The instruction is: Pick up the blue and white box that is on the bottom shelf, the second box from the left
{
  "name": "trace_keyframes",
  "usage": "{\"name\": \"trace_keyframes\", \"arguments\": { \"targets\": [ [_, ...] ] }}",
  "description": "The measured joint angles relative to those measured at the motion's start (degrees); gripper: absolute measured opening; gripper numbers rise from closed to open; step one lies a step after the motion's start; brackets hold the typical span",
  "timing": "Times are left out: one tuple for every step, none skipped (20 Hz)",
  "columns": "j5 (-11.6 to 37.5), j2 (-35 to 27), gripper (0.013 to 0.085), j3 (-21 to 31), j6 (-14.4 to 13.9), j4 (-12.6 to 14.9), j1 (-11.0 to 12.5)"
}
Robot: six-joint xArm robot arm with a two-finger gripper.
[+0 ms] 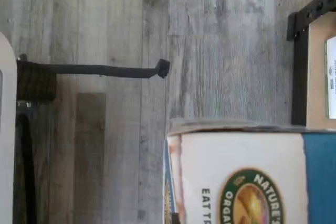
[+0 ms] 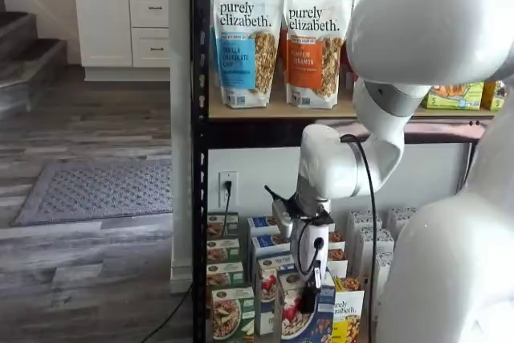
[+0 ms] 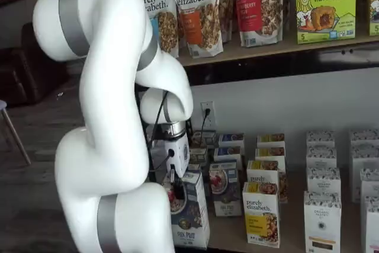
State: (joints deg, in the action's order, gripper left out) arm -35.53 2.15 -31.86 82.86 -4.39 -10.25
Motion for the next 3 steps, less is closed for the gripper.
{"name": "trace_keyframes", "arguments": {
  "targets": [
    [-0.2,0.1,0.049,0.0,0.0,-0.1,0.0],
    [-0.3,0.3,0.049,0.0,0.0,-0.1,-0.1],
    [-0.4,0.4,0.049,0.1,-0.1,-0.1,-0.1]
  ]
}}
